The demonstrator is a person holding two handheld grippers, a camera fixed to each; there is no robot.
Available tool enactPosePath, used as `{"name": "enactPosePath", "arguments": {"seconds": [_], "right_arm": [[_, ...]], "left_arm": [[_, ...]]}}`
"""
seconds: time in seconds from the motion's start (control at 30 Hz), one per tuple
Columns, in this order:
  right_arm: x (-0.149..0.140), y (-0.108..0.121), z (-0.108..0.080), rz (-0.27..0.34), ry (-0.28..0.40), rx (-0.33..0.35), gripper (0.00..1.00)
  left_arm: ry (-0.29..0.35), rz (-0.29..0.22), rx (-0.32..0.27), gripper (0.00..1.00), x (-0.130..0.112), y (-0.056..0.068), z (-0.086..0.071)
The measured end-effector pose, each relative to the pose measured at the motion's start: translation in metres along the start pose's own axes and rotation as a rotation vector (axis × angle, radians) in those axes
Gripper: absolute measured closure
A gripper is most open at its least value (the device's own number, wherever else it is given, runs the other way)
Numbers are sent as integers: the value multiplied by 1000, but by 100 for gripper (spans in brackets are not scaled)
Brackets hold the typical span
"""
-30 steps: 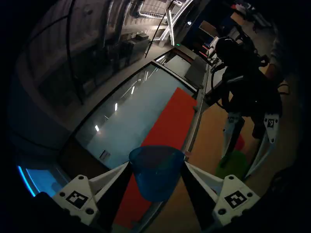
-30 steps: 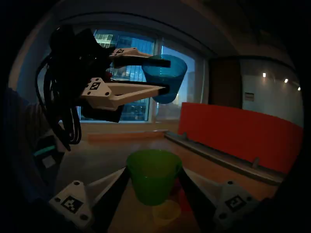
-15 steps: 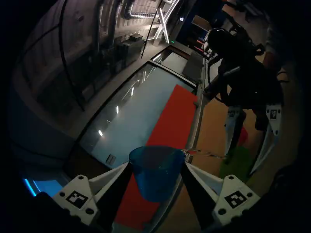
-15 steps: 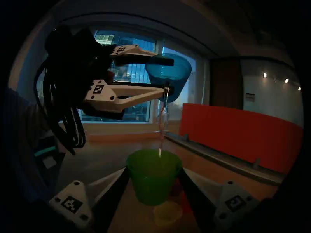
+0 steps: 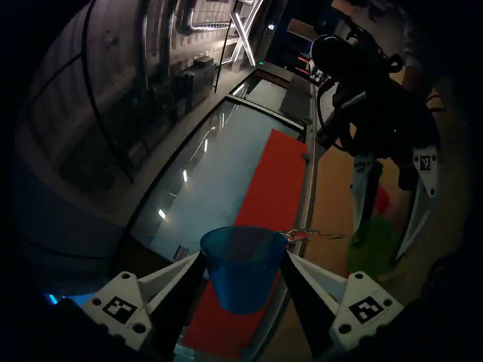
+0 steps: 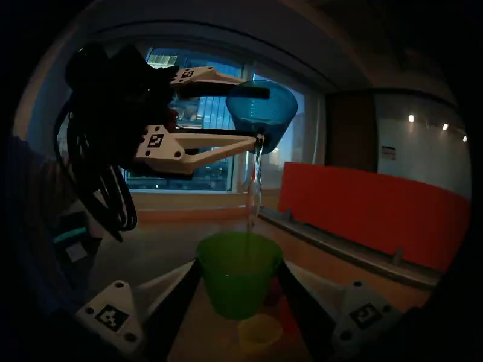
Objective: Pour water
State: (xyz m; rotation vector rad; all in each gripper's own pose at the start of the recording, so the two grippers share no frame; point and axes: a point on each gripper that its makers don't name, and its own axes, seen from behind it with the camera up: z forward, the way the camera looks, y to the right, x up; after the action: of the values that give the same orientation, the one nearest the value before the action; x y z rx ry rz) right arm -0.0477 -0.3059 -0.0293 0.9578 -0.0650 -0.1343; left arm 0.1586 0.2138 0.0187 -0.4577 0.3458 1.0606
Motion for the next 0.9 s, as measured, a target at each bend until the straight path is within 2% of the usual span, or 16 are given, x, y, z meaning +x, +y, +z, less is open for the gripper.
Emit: {"name": "enactPosePath", "arguments": {"seconds": [0.3,0.9], "right_arm": [[2,0,0,-3,4,-3,9],[6,2,-5,-9,13,-11,10]], "left_arm": [[8,44,13,15,8,-7,-3],[23,138,33,15,19,-12,-2]]}}
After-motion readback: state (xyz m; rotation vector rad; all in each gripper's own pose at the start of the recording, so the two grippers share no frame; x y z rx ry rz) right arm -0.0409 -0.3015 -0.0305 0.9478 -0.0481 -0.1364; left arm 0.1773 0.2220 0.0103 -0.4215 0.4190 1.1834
